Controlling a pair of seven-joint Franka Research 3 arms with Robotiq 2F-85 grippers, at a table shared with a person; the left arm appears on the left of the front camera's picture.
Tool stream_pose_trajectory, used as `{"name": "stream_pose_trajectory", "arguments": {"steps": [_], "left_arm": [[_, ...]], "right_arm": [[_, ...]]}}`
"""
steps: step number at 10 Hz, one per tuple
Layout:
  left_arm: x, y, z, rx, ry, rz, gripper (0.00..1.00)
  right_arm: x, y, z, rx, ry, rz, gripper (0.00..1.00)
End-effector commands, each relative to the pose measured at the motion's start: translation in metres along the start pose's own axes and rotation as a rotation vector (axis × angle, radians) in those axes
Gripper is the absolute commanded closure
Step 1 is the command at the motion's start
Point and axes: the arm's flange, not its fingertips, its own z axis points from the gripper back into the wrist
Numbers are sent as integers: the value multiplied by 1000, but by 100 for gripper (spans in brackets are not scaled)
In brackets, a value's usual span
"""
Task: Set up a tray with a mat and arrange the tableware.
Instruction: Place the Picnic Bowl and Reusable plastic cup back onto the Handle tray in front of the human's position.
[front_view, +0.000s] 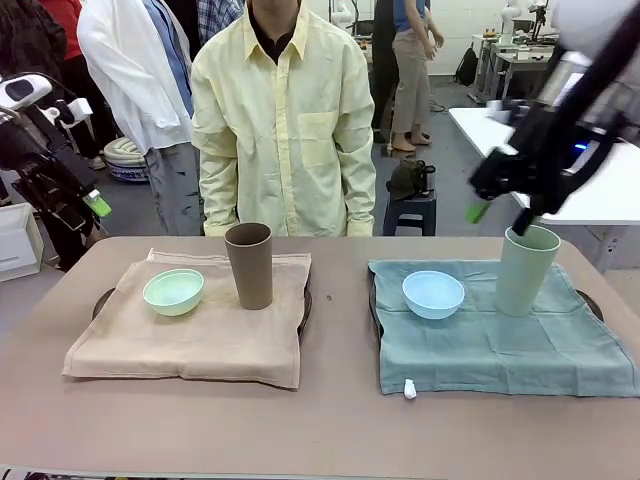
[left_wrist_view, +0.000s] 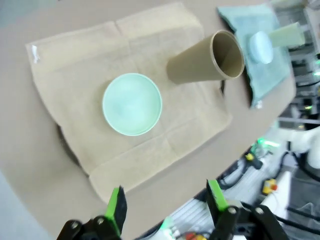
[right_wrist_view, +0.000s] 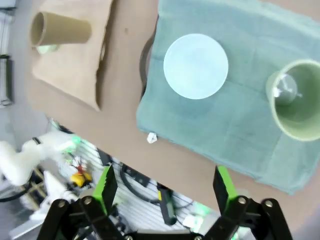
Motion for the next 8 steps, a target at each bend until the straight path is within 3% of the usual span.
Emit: {"name": "stream_pose_trajectory", "arguments": {"steps": [1,4,8], "left_arm": [[13,24,20,-150,-26,55,15],[7,57,42,-306,-74,195,15],[-5,83,56,-413,-86,281,15]], "right_arm": [[-33,-37,12,191,-92,34,0],[-57,-85,34,393,-154,40,0],[-104,-147,59,517,-212,-49,0]]}}
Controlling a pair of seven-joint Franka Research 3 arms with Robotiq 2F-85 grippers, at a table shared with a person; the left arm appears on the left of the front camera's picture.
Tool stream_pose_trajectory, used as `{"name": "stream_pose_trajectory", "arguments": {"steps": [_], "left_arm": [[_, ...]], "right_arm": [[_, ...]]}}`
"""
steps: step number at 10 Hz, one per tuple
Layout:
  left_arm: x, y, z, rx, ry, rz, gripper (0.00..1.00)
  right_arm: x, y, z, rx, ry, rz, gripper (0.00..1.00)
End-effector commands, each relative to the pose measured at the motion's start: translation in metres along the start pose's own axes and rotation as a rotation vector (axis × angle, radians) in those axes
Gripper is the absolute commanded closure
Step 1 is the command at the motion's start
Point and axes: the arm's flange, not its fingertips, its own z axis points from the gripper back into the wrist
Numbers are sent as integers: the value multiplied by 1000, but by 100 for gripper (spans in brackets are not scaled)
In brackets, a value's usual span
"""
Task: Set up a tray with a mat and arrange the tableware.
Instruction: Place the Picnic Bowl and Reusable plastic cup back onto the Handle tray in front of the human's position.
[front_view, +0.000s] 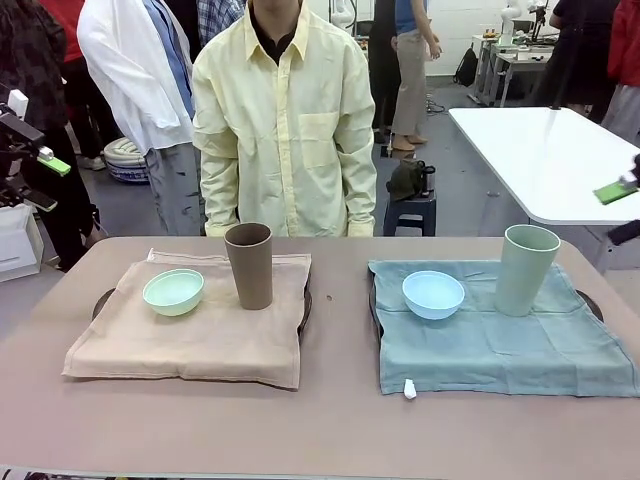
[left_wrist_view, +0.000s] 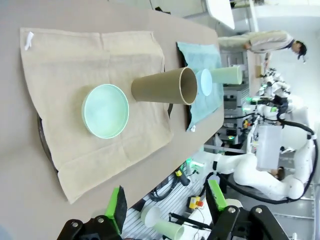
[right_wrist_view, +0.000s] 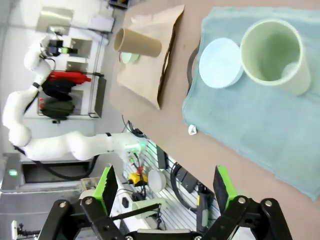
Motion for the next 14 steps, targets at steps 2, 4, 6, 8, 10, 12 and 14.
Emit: {"name": "stream_pose_trajectory", "arguments": {"steps": [2,4,6,8,10,12,14], "left_arm": [[-1,8,23,-97,-31,55,15],[-13,14,33,-101,-67,51,15],[-17,15,30,-61,-61,34,15],[-20,17,29,-54,-42,28,15],[-24,17,30,-51,-21,-2,15],[-28,18,31,-39,-3,-16,15],[-30,20,30,-25,6,-26,15]], "right_arm": [[-32,-33,29,80,-55,-73,0],[-57,-51,54,122,-131,-137,0],[-71,-55,77,157,-177,-195,0],[-77,-51,91,186,-197,-230,0],[-79,-50,100,188,-212,-241,0],[-80,-49,100,197,-213,-251,0],[-78,-47,98,204,-201,-266,0]]}}
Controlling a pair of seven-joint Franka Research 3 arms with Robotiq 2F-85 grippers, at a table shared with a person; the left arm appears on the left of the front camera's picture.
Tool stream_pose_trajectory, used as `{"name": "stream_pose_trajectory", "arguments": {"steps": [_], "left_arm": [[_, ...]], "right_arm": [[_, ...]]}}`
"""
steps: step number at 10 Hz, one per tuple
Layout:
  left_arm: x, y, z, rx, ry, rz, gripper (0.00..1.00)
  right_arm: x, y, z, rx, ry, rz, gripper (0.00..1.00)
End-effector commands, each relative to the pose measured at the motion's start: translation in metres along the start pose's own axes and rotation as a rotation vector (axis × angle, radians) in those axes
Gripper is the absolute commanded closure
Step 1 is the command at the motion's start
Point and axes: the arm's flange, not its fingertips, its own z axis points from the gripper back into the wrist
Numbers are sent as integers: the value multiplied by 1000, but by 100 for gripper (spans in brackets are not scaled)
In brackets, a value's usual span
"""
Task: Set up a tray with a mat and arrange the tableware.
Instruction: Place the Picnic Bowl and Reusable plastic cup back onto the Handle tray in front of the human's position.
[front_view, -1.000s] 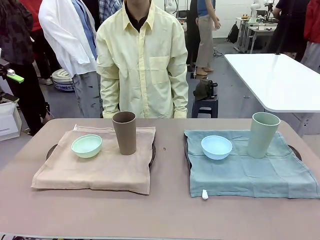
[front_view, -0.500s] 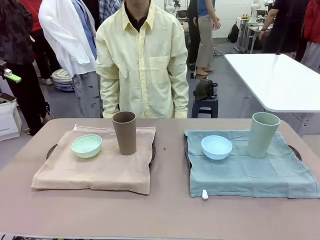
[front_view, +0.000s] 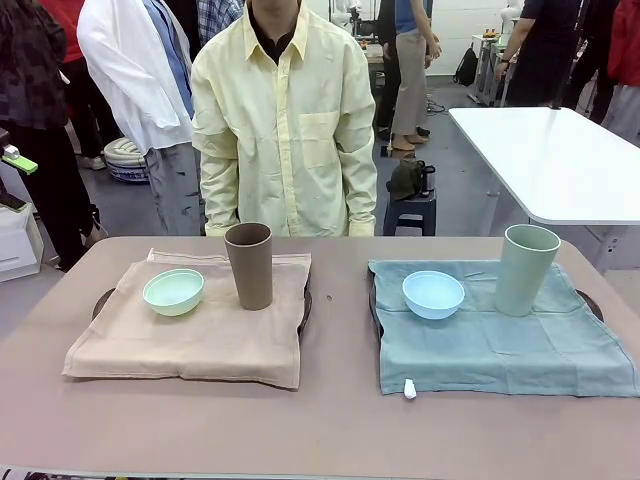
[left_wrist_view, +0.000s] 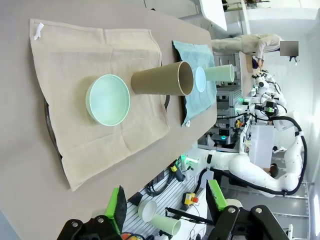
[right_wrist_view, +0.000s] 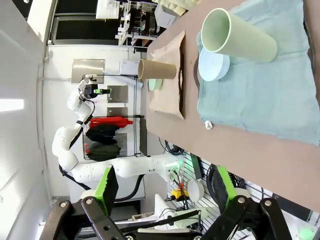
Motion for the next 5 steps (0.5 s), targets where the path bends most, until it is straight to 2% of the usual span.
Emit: {"name": "stream_pose_trajectory", "arguments": {"steps": [1,2,5], "left_arm": [[-10,2,-2,42,16,-41,15],[0,0,0,0,0,0,15],[0,0,0,0,0,0,15]], "right_arm": [[5,12,-7,-4,6,-37,0],[0,0,0,0,0,0,0],[0,0,0,0,0,0,0]]}}
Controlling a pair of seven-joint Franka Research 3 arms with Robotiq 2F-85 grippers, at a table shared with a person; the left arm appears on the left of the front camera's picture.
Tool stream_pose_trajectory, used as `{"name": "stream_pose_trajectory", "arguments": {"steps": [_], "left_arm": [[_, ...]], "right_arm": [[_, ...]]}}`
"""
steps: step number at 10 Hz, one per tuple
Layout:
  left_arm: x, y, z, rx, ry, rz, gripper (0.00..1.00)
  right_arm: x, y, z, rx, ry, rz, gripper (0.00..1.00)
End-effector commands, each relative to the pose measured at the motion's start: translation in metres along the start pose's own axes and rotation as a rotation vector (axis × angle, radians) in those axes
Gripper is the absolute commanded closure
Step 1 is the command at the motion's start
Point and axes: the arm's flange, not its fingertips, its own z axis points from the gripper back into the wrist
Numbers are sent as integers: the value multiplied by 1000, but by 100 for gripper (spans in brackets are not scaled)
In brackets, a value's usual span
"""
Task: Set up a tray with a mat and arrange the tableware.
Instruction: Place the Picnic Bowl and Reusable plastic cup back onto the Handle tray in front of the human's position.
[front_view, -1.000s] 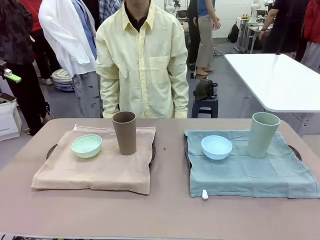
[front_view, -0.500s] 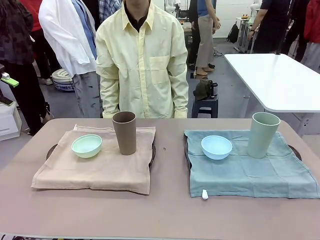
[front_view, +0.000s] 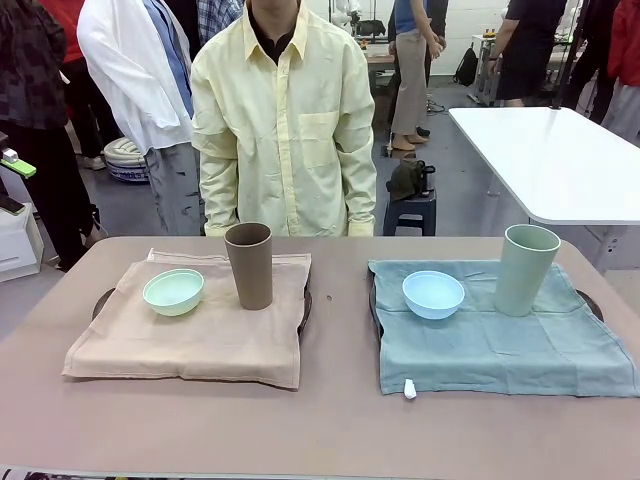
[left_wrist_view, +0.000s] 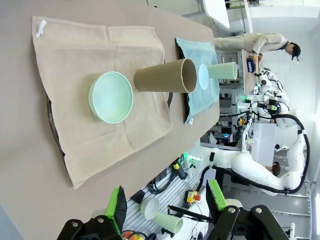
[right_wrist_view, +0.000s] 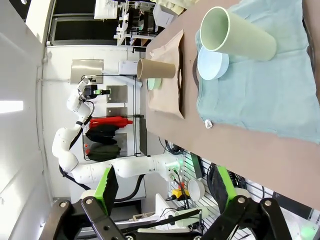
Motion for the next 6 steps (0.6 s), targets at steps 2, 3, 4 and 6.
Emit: {"name": "stream_pose_trajectory", "arguments": {"steps": [2,3,4,6], "left_arm": [[1,-2,1,-12,-10,2,15],[1,-2,1,-12,-10,2,15],[1,-2,1,-12,-10,2,15],[1,-2,1,-12,-10,2,15]], "right_arm": [[0,-1,1,7,-2,10,0],[0,-1,1,7,-2,10,0],[0,-1,1,7,-2,10,0],[0,-1,1,7,-2,10,0]]}}
